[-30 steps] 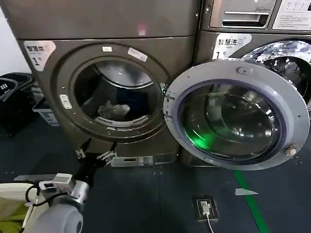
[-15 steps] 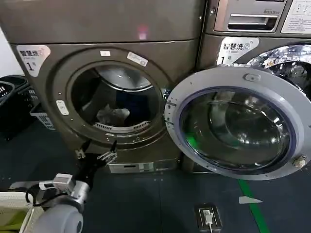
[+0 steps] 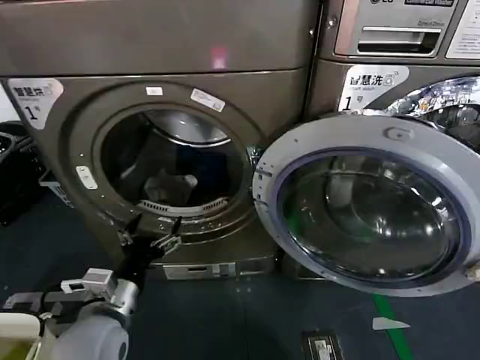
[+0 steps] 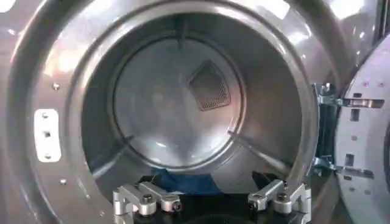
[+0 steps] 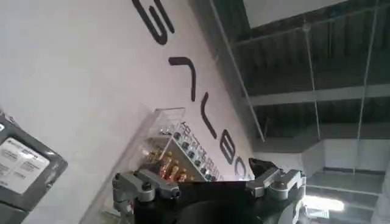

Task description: Grasp the clothes from the dryer.

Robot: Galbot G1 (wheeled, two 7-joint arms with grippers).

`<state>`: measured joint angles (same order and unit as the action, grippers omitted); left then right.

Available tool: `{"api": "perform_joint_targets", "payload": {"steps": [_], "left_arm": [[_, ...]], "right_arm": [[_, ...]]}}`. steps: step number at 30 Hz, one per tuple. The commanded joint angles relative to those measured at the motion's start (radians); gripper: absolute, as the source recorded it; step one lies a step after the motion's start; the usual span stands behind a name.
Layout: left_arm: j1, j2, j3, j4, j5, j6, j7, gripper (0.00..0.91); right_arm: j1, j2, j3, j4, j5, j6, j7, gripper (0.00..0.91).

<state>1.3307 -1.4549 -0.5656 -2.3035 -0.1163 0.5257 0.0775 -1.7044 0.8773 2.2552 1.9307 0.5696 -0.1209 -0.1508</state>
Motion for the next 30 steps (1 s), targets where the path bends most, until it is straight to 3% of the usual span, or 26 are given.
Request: {"api": "perform_joint_targets", "payload": {"steps": [1, 20, 30], "left_arm": [[-0.001, 0.000, 0.000, 0.003, 0.000, -0.001, 0.001, 0.907], [-0.014, -0.003, 0.004, 0.010, 0.002, -0.005, 0.002, 0.907], [-0.237, 0.001, 0.039, 0.226, -0.003, -0.016, -0.004, 0.907]], "right_arm": [[0.001, 0.002, -0.001, 0.001, 0.000, 0.000, 0.001, 0.907], [-0.017, 0.016, 0.016, 0.011, 0.001, 0.003, 0.009, 0.907], [-0.090, 0.039, 0.101, 0.019, 0.021, 0.007, 0.010, 0.907]]}}
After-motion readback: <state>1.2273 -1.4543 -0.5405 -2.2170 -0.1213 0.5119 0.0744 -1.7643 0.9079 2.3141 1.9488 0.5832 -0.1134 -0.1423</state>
